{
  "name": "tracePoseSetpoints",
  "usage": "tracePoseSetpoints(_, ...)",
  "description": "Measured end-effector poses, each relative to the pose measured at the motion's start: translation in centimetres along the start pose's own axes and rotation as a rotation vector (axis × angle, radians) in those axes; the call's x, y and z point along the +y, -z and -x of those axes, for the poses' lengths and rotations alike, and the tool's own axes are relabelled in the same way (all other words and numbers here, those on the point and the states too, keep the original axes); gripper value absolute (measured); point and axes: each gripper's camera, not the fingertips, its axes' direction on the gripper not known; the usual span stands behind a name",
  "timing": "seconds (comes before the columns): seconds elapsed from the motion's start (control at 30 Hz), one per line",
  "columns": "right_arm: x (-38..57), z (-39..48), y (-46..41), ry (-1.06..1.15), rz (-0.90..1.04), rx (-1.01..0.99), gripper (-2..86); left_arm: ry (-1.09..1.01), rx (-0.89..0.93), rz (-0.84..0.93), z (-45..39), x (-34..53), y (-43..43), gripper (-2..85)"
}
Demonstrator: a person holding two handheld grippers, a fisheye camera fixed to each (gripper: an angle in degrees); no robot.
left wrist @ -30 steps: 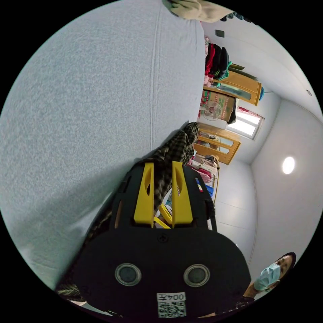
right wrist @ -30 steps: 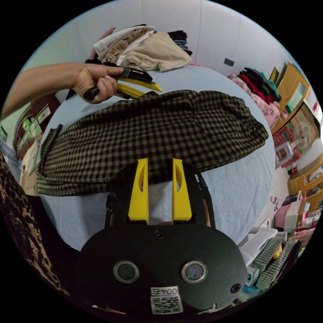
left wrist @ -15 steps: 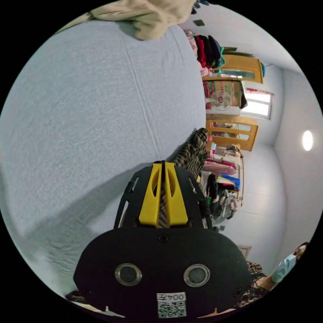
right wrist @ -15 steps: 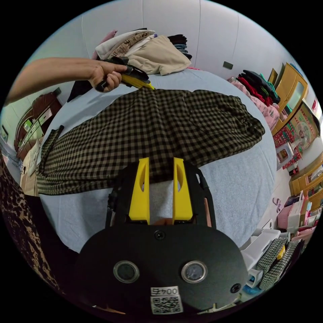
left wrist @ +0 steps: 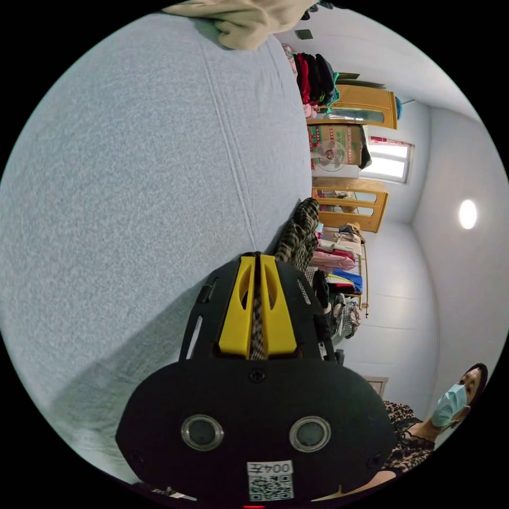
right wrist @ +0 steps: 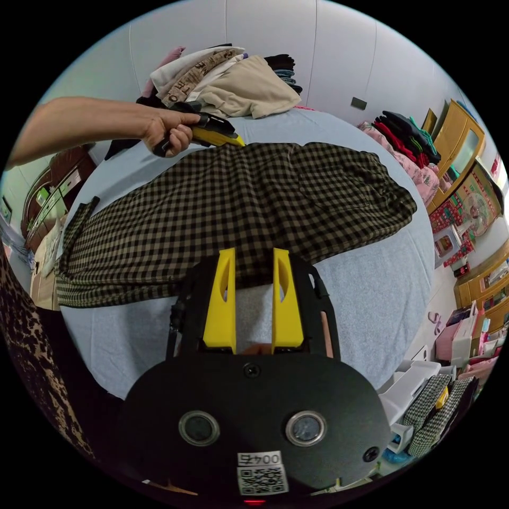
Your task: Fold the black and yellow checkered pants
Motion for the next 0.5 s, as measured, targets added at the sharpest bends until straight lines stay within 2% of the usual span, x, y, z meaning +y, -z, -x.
tracePoseSetpoints(0.17,-1.2,-1.3,1.4,-0.001,0.000,-0.003,11.1,0.013,0.084,0.089,2.2,1.0,-1.1,2.3)
tracePoseSetpoints(0.3,-2.1,-2.3,2.4,-0.001,-0.001,-0.003,11.1,0.022,0.131,0.089,3.9,2.7,-1.5,2.4)
tracePoseSetpoints(0.5,-4.1,-4.7,4.3,-0.001,-0.001,-0.002,11.1,0.041,0.152,-0.055,5.8,6.7,-1.1,1.7)
